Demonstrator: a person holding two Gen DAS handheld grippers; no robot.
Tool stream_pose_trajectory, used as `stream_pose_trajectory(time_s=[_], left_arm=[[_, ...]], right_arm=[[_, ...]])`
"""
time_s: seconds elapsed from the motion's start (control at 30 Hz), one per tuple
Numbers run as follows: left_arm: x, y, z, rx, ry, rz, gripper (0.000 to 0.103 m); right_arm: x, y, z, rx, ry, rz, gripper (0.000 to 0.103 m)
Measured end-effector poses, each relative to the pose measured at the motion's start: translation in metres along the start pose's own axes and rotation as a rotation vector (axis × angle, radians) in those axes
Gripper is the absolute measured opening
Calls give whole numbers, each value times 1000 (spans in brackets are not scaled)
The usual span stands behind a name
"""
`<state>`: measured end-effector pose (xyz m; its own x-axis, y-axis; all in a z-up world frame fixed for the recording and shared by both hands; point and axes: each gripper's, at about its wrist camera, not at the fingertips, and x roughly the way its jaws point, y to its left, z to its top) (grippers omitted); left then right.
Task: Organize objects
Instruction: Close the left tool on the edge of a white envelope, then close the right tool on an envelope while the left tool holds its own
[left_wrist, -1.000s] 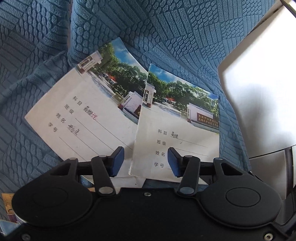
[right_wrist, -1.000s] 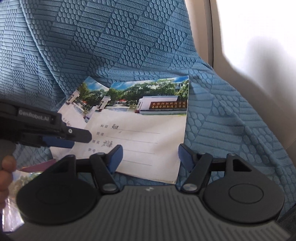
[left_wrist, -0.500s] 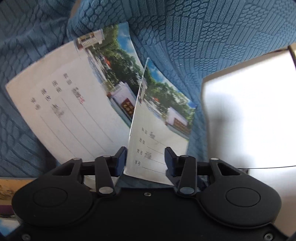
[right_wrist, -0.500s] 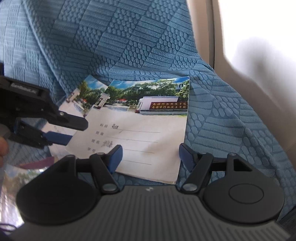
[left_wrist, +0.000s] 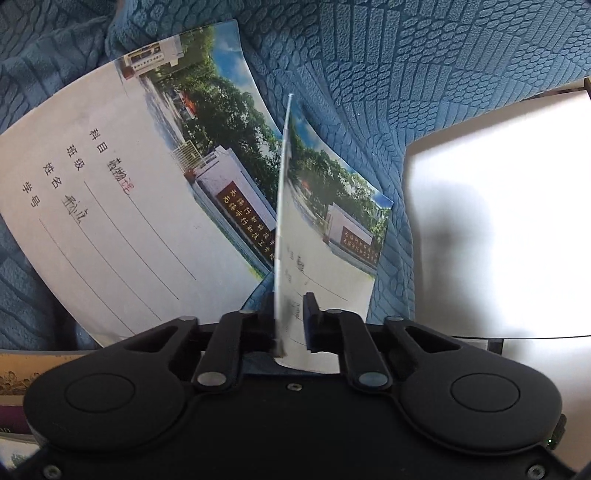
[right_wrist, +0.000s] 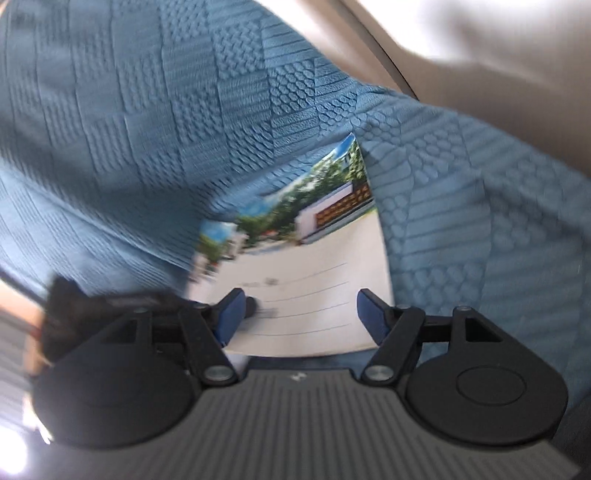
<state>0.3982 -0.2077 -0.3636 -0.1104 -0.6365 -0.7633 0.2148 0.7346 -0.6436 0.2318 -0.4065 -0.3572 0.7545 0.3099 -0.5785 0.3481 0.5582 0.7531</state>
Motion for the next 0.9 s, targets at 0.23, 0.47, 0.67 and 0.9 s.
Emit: stream_pose_trajectory(time_s=[0.23,0.47,0.67,0.9], left_arm=[[-4,-3,2,-14,-24,-6,1],[-8,-9,2,-24,-44,-23,1],[-11,-5,2,-74,-44,-44,0],[-19,5,8,-151,-60,-78,0]], right_arm=[[14,-10,-9,295,105,184,71],[31,-22,-20,439,178,220,82],[29,-43,-20,499,121,203,80],[22,-52,-12,522,62,222,83]])
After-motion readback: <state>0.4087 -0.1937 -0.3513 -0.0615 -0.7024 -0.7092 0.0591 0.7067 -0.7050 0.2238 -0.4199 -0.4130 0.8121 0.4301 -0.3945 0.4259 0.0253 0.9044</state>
